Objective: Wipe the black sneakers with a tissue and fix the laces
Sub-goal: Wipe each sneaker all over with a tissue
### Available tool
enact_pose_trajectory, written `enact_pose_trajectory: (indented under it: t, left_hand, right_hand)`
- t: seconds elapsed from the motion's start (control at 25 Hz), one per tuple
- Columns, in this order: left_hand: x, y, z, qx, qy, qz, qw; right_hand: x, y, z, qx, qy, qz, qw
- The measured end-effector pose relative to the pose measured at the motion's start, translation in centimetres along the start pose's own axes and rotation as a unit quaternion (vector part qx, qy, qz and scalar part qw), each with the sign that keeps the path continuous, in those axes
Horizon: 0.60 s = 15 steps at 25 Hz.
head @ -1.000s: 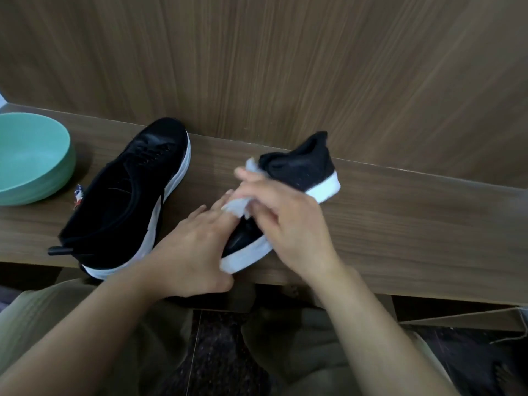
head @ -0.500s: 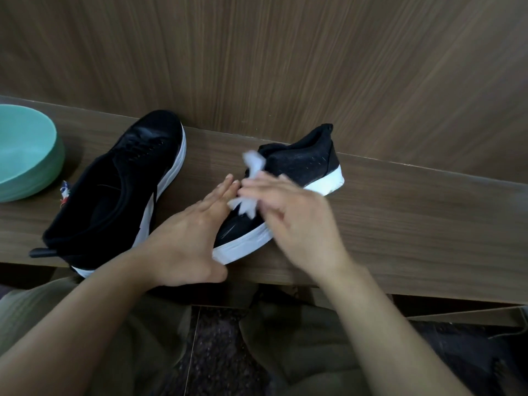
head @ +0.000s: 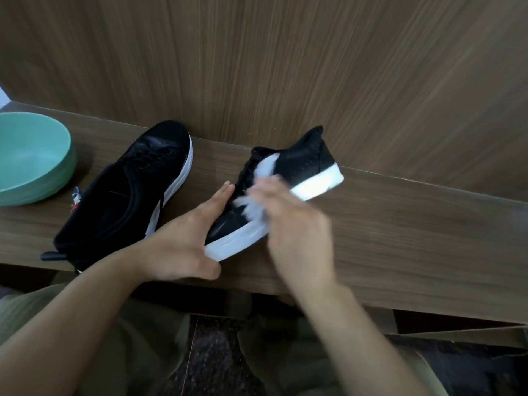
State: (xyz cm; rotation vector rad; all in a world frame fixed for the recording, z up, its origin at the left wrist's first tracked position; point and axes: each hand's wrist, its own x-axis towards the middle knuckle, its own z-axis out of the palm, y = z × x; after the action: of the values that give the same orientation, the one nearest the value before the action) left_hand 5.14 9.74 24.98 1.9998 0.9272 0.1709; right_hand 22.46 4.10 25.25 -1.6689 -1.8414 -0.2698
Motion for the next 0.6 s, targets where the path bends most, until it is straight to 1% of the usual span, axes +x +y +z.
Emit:
enact_pose_trajectory:
  t: [0.08,0.12,0.16,0.2,0.24,0.32,0.36,0.4,0.48,0.6]
  left_hand:
    - [0.2,-0.6,-0.3,-0.02,0.01,0.023,0.999]
    - [0.2,-1.0,-0.4,-0.035,0.016,0.015,0.999]
    - [0.1,-0.9,-0.5,-0.065,0.027,-0.005,0.998]
    - [0.0,-0.8,-0.7,-0.089,0.025,-0.028,0.995]
    - [-0.1,-0.5,-0.8,-0.101,0.016,-0.041,0.994]
    - [-0.1,-0.7,-0.7,-0.089,0.013,-0.043,0.995]
    - [-0.1,-0.6,-0.7,-0.096,0.013,-0.043,0.994]
    - [0.0,-0.6,-0.7,-0.095,0.016,-0.044,0.994]
    - [0.4,-0.5,-0.7,-0.082,0.018,-0.044,0.995]
    - [0.7,-0.3,-1.0,-0.081,0.04,-0.02,0.996]
  right_hand:
    - [-2.0,-3.9,0.2,0.055,-0.041,-0.126,0.99]
    - [-2.0,-4.0,0.4,0.062,-0.048,-0.167,0.983]
    - [-1.3,-2.7,0.7,0.055,-0.044,-0.178,0.981]
    - [-0.4,-0.9,0.9,0.033,-0.03,-0.154,0.987]
    - [0.6,1.1,1.1,0.004,-0.011,-0.105,0.994]
    - [2.3,4.9,1.1,-0.028,0.025,0.0,0.999]
    - [2.7,6.1,1.0,-0.027,0.039,0.033,0.998]
    - [2.8,6.6,0.9,-0.02,0.049,0.045,0.998]
    - [2.4,5.6,0.9,0.011,0.049,0.025,0.998]
    - [0.9,0.9,1.0,0.058,0.024,-0.049,0.997]
